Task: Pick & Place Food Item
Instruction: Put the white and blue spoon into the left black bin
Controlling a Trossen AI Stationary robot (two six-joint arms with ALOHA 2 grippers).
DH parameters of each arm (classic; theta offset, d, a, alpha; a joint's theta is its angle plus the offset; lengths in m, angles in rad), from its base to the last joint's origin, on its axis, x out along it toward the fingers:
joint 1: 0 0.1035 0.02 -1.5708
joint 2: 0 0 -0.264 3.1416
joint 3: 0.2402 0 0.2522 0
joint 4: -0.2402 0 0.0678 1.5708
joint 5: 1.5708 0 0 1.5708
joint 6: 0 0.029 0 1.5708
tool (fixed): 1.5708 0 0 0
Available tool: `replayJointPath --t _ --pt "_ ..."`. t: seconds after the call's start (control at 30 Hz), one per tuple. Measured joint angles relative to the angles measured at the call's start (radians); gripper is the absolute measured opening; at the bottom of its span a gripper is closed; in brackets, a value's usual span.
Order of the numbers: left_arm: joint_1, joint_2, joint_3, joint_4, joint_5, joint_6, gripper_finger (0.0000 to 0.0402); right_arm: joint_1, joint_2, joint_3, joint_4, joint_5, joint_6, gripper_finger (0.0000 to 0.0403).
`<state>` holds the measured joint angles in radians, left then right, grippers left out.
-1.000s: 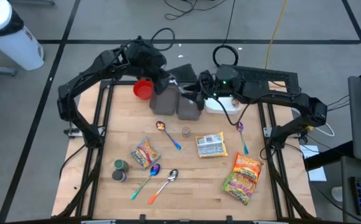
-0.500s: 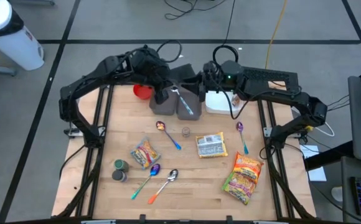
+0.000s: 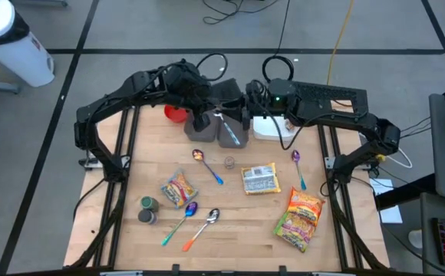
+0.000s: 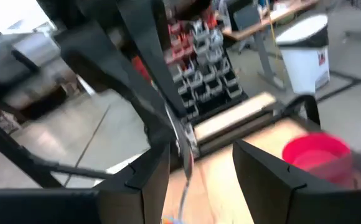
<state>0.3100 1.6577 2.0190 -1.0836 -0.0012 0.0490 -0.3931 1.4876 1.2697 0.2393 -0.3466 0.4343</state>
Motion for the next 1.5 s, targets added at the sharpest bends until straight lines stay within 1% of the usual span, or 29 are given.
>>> replayJointPath --t 0.33,0.4,0.5,0.63,0.77,0.9,1.1,1.17,1.27,1.5 --pt "0.000 0.000 0.000 0.019 0.001 -0.002 0.0008 0.009 0.015 -0.001 0.012 -0.026 0.010 0.0164" --pt "0.000 0.000 0.000 0.019 0.001 -0.002 0.0008 0.009 0.011 0.000 0.022 -0.026 0.001 0.0152" --pt "0.000 0.000 0.000 0.019 0.001 -0.002 0.0004 0.009 0.013 0.000 0.035 -0.024 -0.002 0.0121" --pt "0.000 0.000 0.000 0.019 0.002 -0.002 0.0010 0.004 0.013 0.000 0.052 -0.024 -0.004 0.0069" --pt "0.000 0.000 -0.001 0.017 0.002 -0.007 0.0005 0.003 0.013 0.000 0.047 -0.021 -0.019 0.0014" --pt "0.000 0.000 -0.001 0.019 0.002 -0.009 0.0013 0.003 0.013 0.000 0.047 -0.021 -0.031 0.0012" --pt "0.000 0.000 -0.001 0.023 0.000 -0.044 0.0010 0.003 0.013 0.000 0.047 0.000 -0.049 0.0004" --pt "0.003 0.000 -0.001 0.025 0.002 -0.044 0.0022 0.003 0.013 0.000 0.048 0.006 -0.057 0.0002" --pt "0.014 0.000 -0.001 0.029 0.014 -0.043 0.0051 0.002 0.013 0.000 0.048 0.007 -0.054 0.0000" --pt "0.049 -0.001 -0.001 0.041 0.064 -0.045 0.0135 0.002 0.013 0.000 0.049 0.009 -0.069 0.0000"
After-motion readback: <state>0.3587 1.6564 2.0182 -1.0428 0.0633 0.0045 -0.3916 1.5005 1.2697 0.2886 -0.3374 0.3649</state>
